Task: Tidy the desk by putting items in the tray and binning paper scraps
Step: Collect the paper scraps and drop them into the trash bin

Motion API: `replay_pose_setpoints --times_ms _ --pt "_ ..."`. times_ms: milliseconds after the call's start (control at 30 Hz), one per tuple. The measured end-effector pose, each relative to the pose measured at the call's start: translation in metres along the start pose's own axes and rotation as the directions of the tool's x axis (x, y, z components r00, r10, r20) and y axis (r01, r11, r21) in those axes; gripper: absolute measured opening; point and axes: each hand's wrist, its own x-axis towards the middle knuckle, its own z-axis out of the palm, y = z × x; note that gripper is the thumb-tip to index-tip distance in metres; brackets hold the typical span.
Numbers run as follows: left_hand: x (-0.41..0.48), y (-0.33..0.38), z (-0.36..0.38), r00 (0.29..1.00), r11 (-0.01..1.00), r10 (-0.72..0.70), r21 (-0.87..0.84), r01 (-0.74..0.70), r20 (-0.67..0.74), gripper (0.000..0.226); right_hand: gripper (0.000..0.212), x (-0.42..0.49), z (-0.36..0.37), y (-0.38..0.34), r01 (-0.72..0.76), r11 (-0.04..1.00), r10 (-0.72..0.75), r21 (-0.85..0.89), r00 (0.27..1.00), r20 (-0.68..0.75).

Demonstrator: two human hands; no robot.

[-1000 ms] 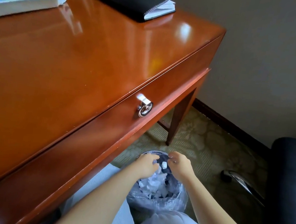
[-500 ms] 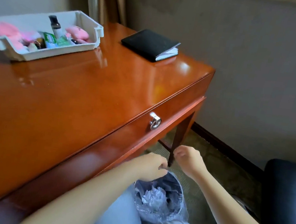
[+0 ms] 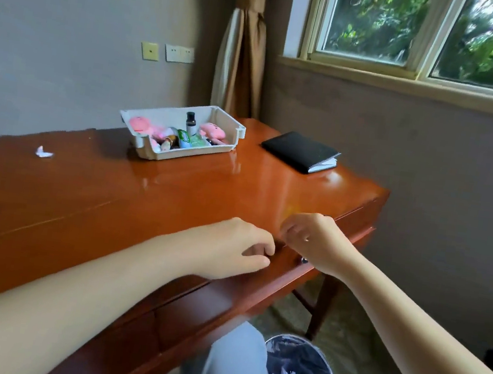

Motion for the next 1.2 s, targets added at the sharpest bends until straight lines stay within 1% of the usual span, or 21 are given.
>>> replay_pose_setpoints --times_ms 100,267,367,467,567,667,767,833,933,967,1000,1067,1133,1200 --pt "-0.033 -0.024 -0.018 0.995 0.996 -0.067 0.054 0.071 -0.071 0.026 0.018 0.016 0.007 -0.039 0.113 0.993 -0.111 -0.035 0.993 0.039" --pt "-0.091 -0.068 -0.041 0.957 0.962 -0.244 0.089 0.260 -0.157 0.029 0.019 0.047 0.035 -0.100 0.224 0.975 -0.221 -0.012 0.967 0.125" --pt "-0.123 -0.098 -0.048 0.909 0.924 -0.358 0.060 0.378 -0.211 0.031 0.023 0.065 0.059 -0.132 0.276 0.961 -0.277 0.032 0.946 0.166" --pt "-0.152 -0.129 -0.049 0.842 0.872 -0.461 0.035 0.489 -0.280 0.034 0.027 0.081 0.084 -0.162 0.314 0.947 -0.320 0.062 0.923 0.211" --pt "-0.179 -0.161 -0.043 0.773 0.804 -0.555 0.040 0.593 -0.306 0.039 0.034 0.092 0.108 -0.189 0.353 0.932 -0.362 0.080 0.900 0.242" --pt "-0.203 -0.191 -0.034 0.679 0.710 -0.653 0.040 0.703 -0.334 0.049 0.037 0.103 0.135 -0.212 0.382 0.923 -0.381 0.049 0.888 0.257" --pt "-0.220 -0.220 -0.028 0.550 0.595 -0.732 0.016 0.803 -0.402 0.056 0.041 0.116 0.159 -0.233 0.382 0.924 -0.377 0.032 0.890 0.258" --pt "-0.227 -0.240 -0.026 0.429 0.508 -0.777 -0.055 0.860 -0.459 0.059 0.042 0.125 0.172 -0.247 0.388 0.920 -0.390 0.055 0.893 0.224" --pt "-0.232 -0.264 -0.028 0.225 0.385 -0.819 -0.214 0.898 -0.528 0.062 0.044 0.141 0.191 -0.267 0.390 0.918 -0.398 0.079 0.901 0.171" --pt "-0.232 -0.270 -0.030 0.171 0.353 -0.826 -0.255 0.900 -0.537 0.062 0.043 0.147 0.198 -0.274 0.389 0.917 -0.398 0.084 0.905 0.154" --pt "-0.231 -0.275 -0.031 0.134 0.331 -0.831 -0.287 0.899 -0.539 0.062 0.043 0.152 0.204 -0.280 0.390 0.916 -0.399 0.091 0.907 0.131" --pt "-0.229 -0.285 -0.034 0.097 0.312 -0.838 -0.325 0.893 -0.537 0.061 0.042 0.162 0.217 -0.293 0.394 0.913 -0.403 0.107 0.911 0.086" --pt "-0.229 -0.295 -0.036 0.090 0.291 -0.850 -0.320 0.902 -0.518 0.062 0.042 0.172 0.227 -0.304 0.395 0.911 -0.404 0.119 0.912 0.063" --pt "-0.229 -0.306 -0.038 0.092 0.252 -0.871 -0.278 0.927 -0.483 0.066 0.044 0.184 0.234 -0.314 0.391 0.912 -0.401 0.127 0.914 0.065"
